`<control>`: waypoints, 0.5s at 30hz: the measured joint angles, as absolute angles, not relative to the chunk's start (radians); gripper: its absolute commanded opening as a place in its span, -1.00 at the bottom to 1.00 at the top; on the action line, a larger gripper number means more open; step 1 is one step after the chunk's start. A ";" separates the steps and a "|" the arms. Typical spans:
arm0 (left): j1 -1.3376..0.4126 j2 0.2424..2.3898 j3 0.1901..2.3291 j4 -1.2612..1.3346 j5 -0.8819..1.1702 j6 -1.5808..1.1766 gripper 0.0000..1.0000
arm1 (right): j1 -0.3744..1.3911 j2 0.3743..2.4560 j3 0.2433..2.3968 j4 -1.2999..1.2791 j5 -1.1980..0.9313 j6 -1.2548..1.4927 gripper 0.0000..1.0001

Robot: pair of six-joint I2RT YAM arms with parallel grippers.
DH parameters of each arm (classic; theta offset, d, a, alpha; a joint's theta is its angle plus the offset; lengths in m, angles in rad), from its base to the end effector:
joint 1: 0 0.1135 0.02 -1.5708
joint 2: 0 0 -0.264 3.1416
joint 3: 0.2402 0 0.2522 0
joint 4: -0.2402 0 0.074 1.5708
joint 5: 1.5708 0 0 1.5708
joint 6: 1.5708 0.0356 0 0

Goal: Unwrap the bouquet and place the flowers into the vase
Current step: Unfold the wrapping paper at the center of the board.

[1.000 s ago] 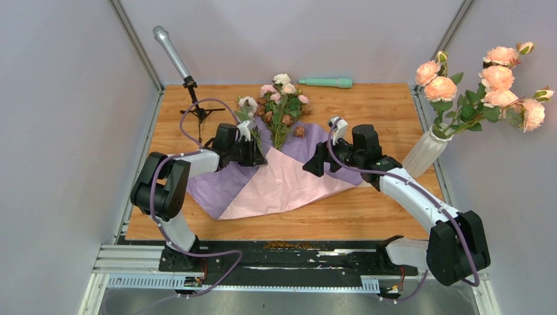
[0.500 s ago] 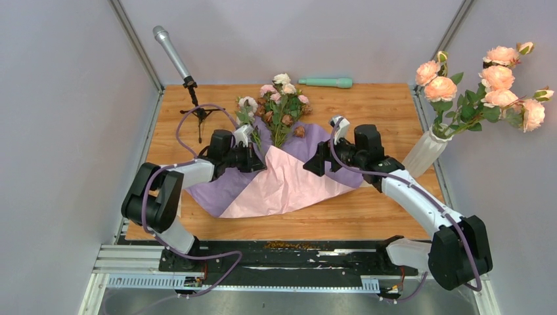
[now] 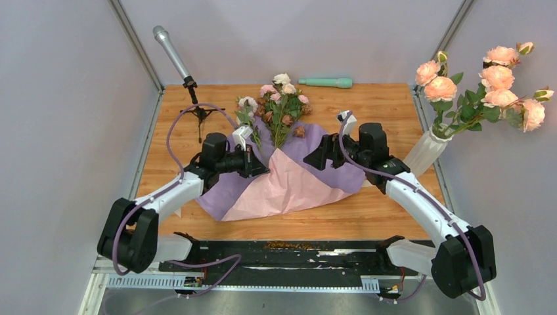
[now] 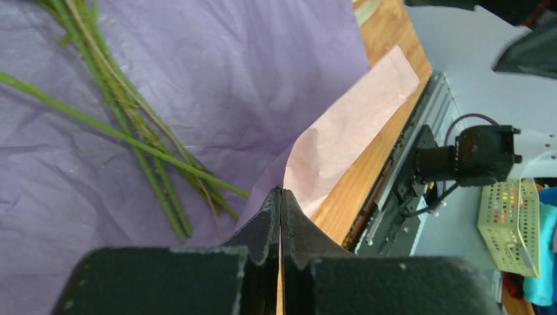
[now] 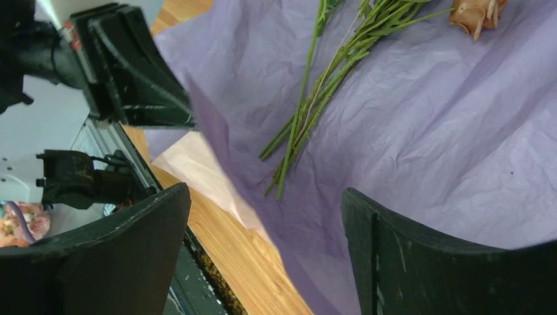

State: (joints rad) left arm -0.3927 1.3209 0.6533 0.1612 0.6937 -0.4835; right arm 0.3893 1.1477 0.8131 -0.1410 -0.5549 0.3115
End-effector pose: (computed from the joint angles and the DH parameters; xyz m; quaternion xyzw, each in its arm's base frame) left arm 0.2434 -0.1255 0.2156 0.1355 0.8174 -0.4677 0.3079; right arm 0.2291 0.1143 0.2827 -0.1744 0.8150 0.3915 0.3900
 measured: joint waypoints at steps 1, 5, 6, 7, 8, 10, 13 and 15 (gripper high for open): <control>-0.402 1.295 0.653 0.142 0.693 -0.483 -1.00 | 0.389 1.150 0.820 -0.143 -0.550 0.327 0.69; -0.431 1.201 0.653 0.073 0.686 -0.477 -1.00 | 0.389 1.168 0.846 -0.154 -0.513 0.389 0.64; -0.436 1.180 0.653 0.054 0.684 -0.474 -1.00 | 0.389 1.171 0.849 -0.160 -0.499 0.401 0.63; -0.440 1.160 0.652 0.035 0.683 -0.472 -1.00 | 0.389 1.177 0.851 -0.165 -0.487 0.415 0.62; -0.444 1.142 0.650 0.015 0.682 -0.469 -1.00 | 0.389 1.185 0.852 -0.168 -0.477 0.427 0.61; -0.450 1.112 0.648 -0.023 0.679 -0.465 -1.00 | 0.389 1.201 0.853 -0.176 -0.462 0.448 0.57; -0.460 1.069 0.642 -0.084 0.678 -0.459 -1.00 | 0.389 1.232 0.852 -0.187 -0.454 0.472 0.53; -0.465 1.038 0.633 -0.118 0.681 -0.457 -1.00 | 0.390 1.246 0.850 -0.190 -0.456 0.483 0.50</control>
State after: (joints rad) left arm -0.4648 1.0382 0.6334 -0.1181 0.6807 -0.4568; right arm 0.3897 1.2457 0.8505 -0.1898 -0.4557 0.4828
